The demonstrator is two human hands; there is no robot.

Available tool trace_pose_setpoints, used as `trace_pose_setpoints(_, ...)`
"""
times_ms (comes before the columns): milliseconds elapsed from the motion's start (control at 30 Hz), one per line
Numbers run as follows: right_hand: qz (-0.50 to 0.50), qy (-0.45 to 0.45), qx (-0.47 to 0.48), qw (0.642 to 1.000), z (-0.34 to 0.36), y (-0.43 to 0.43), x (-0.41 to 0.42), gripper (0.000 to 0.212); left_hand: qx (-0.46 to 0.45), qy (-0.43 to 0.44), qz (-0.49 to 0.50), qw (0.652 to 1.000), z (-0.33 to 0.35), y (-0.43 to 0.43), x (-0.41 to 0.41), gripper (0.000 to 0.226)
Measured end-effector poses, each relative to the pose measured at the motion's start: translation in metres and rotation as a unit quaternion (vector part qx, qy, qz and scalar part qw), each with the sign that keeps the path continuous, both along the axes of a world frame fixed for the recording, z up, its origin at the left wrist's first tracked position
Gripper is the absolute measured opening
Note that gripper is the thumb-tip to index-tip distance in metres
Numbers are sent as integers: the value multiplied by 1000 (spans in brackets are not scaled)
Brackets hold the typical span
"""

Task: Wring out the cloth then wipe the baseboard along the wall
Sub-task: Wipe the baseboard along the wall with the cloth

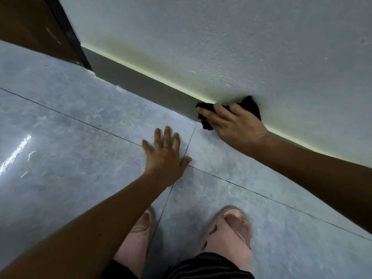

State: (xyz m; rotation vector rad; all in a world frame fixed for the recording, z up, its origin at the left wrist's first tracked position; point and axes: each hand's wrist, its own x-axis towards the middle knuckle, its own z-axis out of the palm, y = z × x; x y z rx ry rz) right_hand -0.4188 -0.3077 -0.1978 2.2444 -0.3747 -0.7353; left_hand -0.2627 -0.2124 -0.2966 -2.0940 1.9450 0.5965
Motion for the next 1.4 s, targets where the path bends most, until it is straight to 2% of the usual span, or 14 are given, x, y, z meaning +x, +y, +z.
trace_pose_setpoints(67, 0, -14, 14, 1000, -5, 0, 17, 50, -2, -1, 7, 1000, -2, 2, -4, 80)
trace_pose_setpoints(200, -18, 19, 28, 999, -26, -1, 31, 54, -2, -15, 13, 1000, -5, 2, -6, 83)
trace_pose_setpoints(433, -45, 73, 25, 996, -30, 3, -40, 54, -49, 24, -14, 998, -9, 0, -14, 80)
trace_pose_setpoints(533, -54, 48, 5, 997, -25, 3, -55, 57, -54, 53, -65, 995, -10, -6, -20, 76)
trace_pose_setpoints(633, -38, -33, -25, 998, -16, 2, -32, 53, -39, 48, -96, 993, -12, -7, -27, 75)
trace_pose_setpoints(733, -7, -49, 3, 999, -22, -1, -7, 52, -37, 29, -95, 994, -13, -8, -30, 76)
trace_pose_setpoints(933, -49, 57, 30, 997, -35, 5, -28, 55, -37, 13, -100, 994, -11, -8, -31, 76)
trace_pose_setpoints(1100, -52, 114, 15, 992, -15, 11, -69, 53, -39, 3, -104, 994, -11, -6, -34, 77)
trace_pose_setpoints(1400, -37, 20, 8, 999, -20, 6, -21, 56, -32, 2, -99, 995, -8, -5, -32, 78)
